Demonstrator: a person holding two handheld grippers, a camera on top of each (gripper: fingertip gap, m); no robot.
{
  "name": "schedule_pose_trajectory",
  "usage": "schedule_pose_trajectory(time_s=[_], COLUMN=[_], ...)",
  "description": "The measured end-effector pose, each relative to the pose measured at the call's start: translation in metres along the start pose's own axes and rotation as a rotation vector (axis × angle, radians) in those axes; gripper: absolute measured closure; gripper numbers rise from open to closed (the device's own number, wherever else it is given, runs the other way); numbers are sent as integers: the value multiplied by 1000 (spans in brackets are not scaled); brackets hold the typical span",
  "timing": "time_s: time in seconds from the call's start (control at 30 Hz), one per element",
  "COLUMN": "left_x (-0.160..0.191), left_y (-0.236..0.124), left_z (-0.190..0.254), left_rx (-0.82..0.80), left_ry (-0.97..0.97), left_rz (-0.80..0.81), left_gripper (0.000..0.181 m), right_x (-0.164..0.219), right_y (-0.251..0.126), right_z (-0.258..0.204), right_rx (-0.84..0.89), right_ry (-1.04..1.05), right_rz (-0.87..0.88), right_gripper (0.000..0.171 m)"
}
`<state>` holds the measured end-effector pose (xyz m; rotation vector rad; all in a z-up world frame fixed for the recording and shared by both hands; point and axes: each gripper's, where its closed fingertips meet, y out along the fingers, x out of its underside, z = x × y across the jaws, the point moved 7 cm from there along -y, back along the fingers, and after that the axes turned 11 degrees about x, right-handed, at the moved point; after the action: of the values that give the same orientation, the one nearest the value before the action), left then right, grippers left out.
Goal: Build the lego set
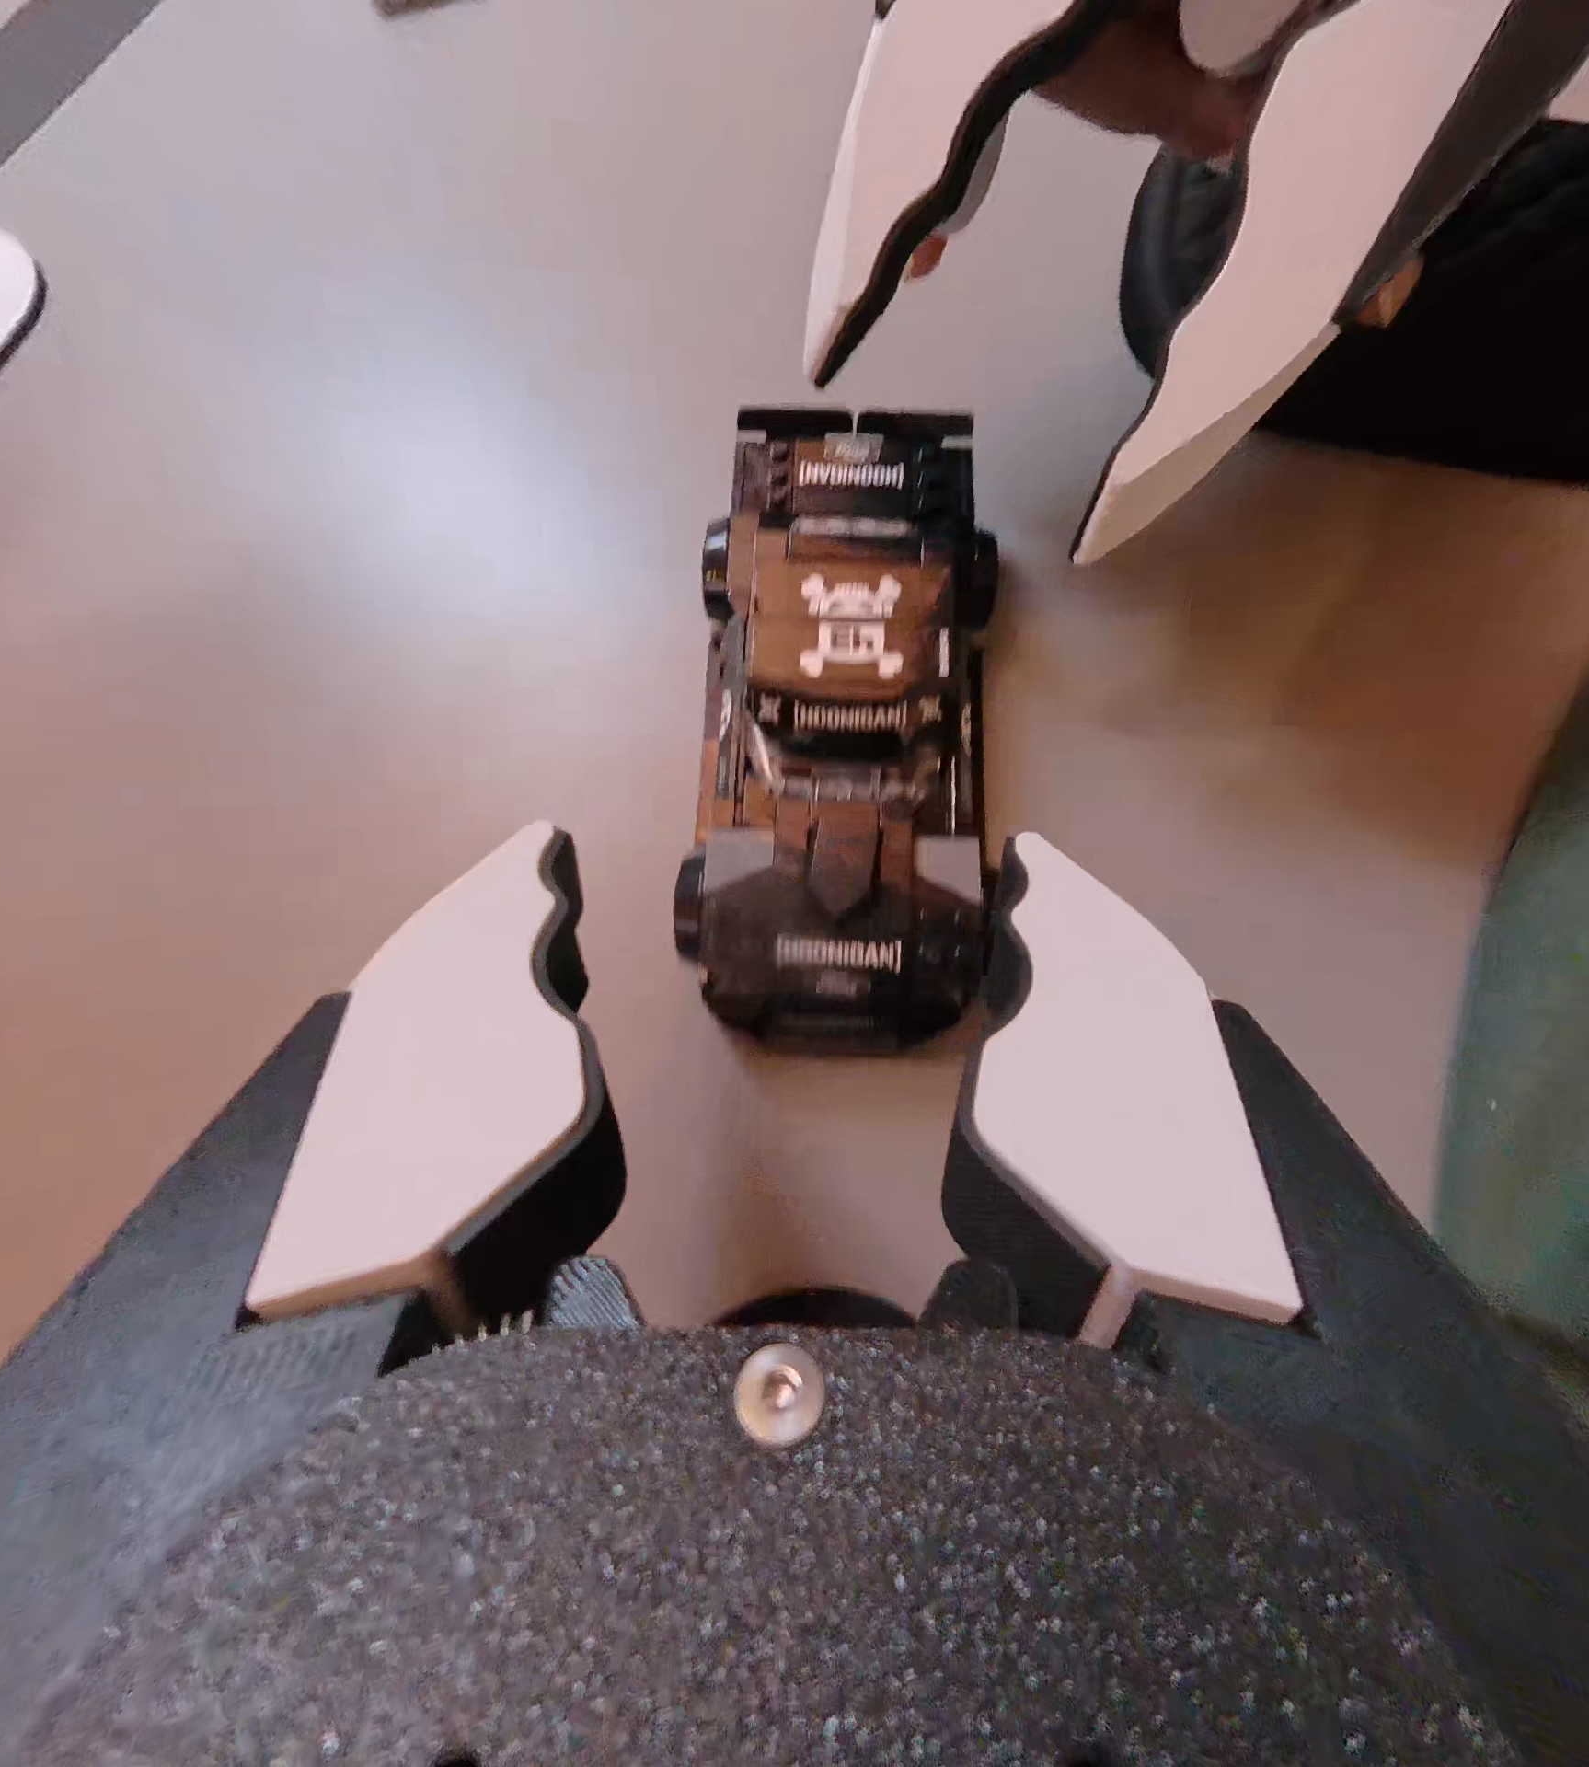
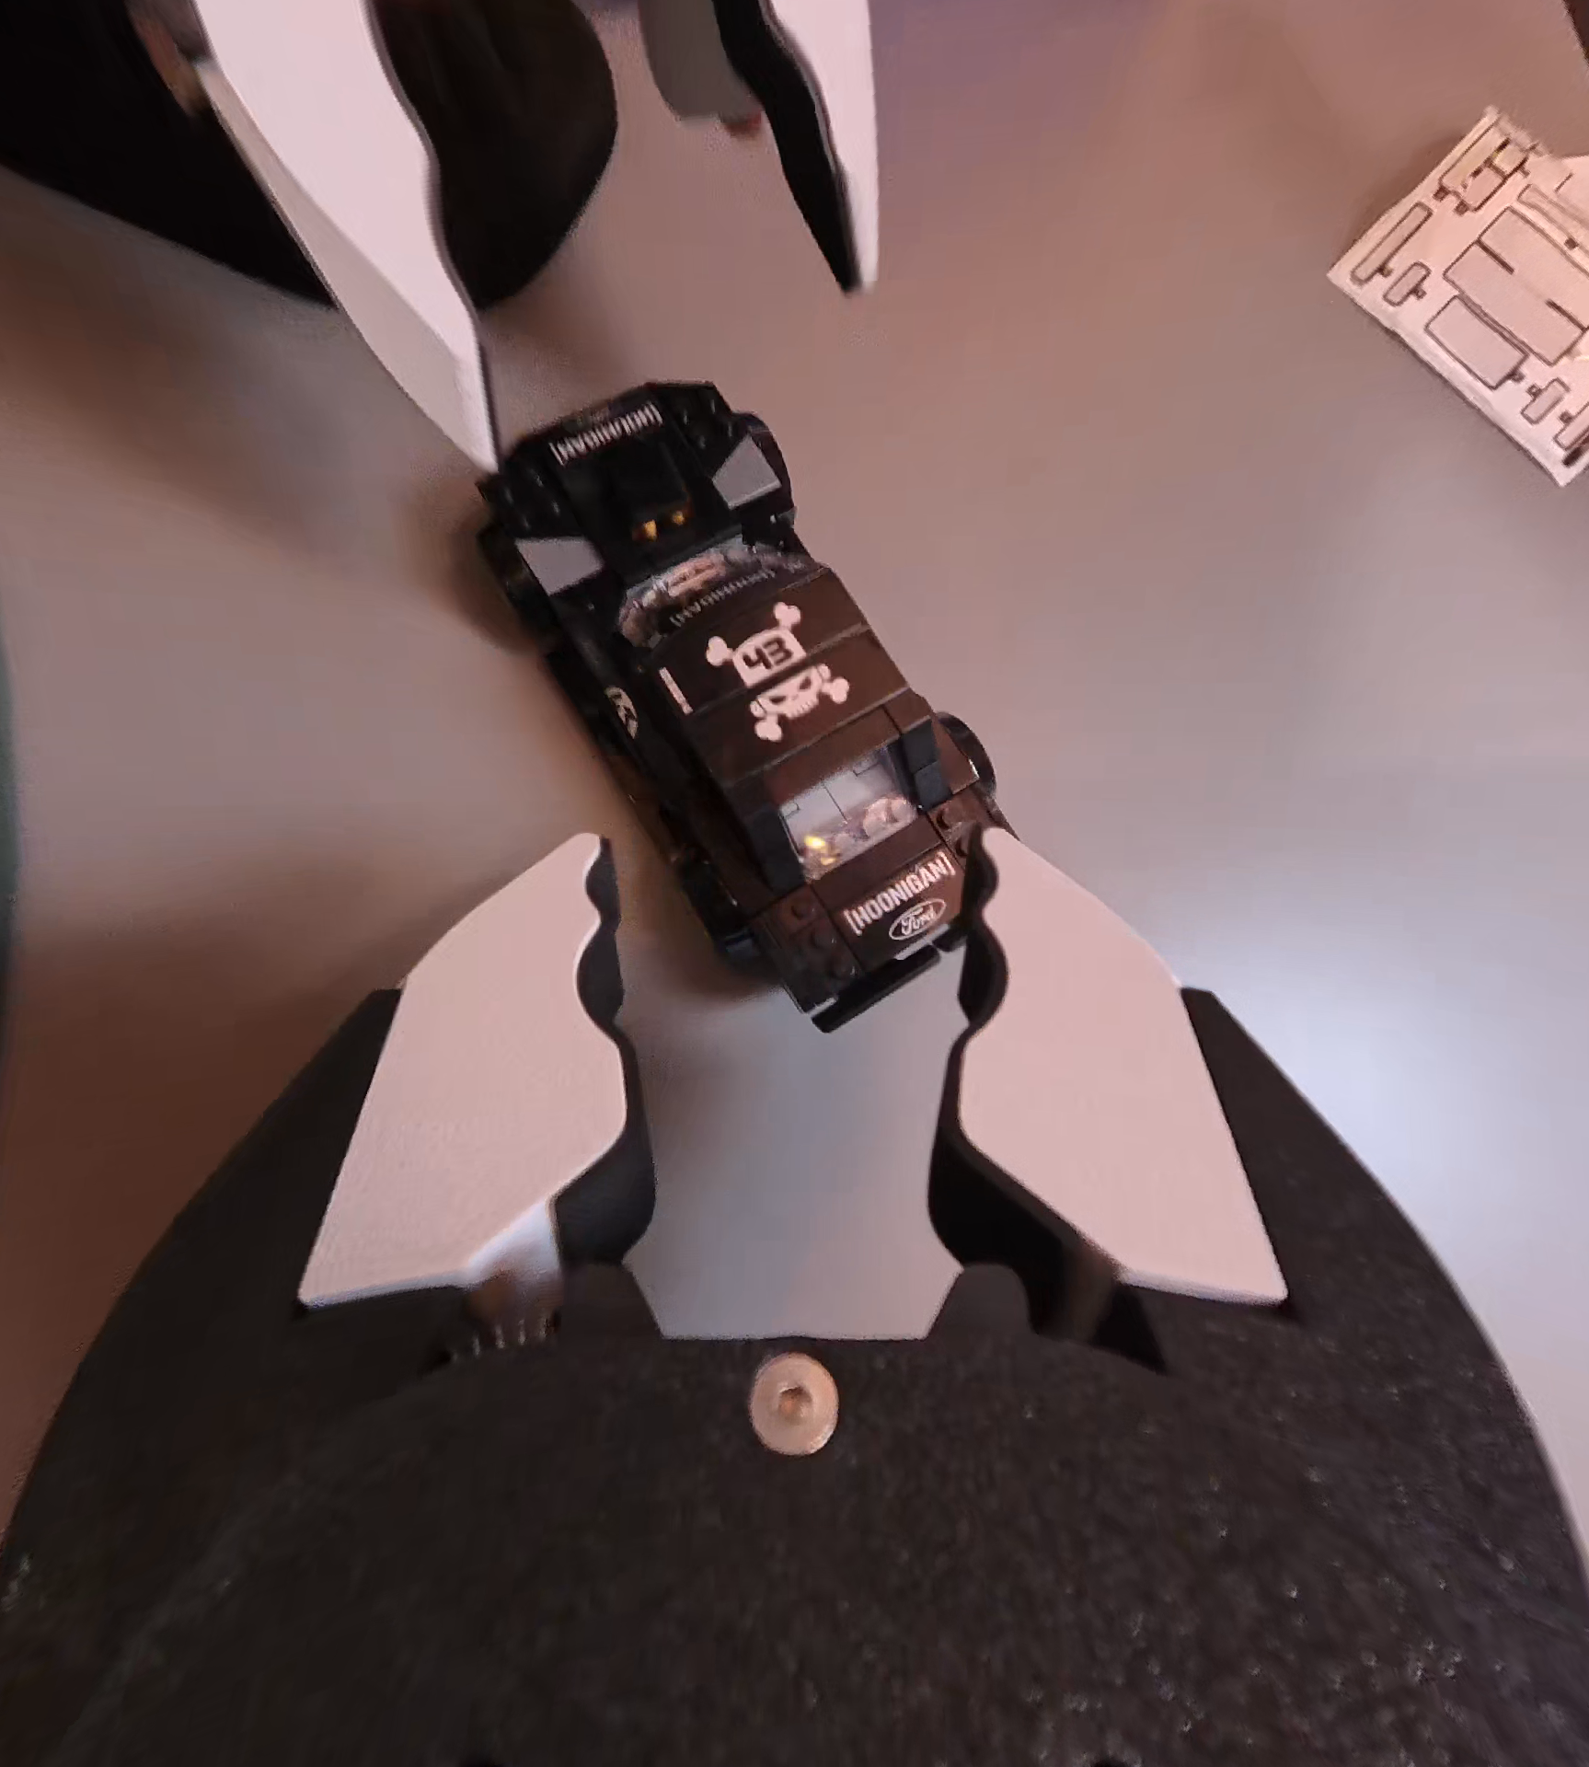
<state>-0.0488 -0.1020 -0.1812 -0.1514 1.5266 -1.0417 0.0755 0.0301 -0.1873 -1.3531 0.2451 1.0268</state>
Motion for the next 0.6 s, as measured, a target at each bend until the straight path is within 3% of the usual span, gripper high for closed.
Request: schedule_pose_trajectory(time_s=[0.27, 0.43, 0.53, 0.6], left_x=[48, 50, 46, 44], left_y=[5, 25, 28, 30], left_z=[16, 21, 20, 18], left_rx=[-13, -4, -11, -15], left_ry=[-66, -63, -61, -55], left_rz=[-146, -169, -161, -157], left_gripper=[82, 86, 90, 94], right_x=[20, 34, 37, 35], right_y=[12, 19, 20, 21], right_z=[-3, 0, 2, 1], right_rx=[168, 90, 58, 48], right_ry=[-79, 144, 202, 214], right_rz=[-108, -140, -130, -115], right_gripper=[81, 77, 87, 105])
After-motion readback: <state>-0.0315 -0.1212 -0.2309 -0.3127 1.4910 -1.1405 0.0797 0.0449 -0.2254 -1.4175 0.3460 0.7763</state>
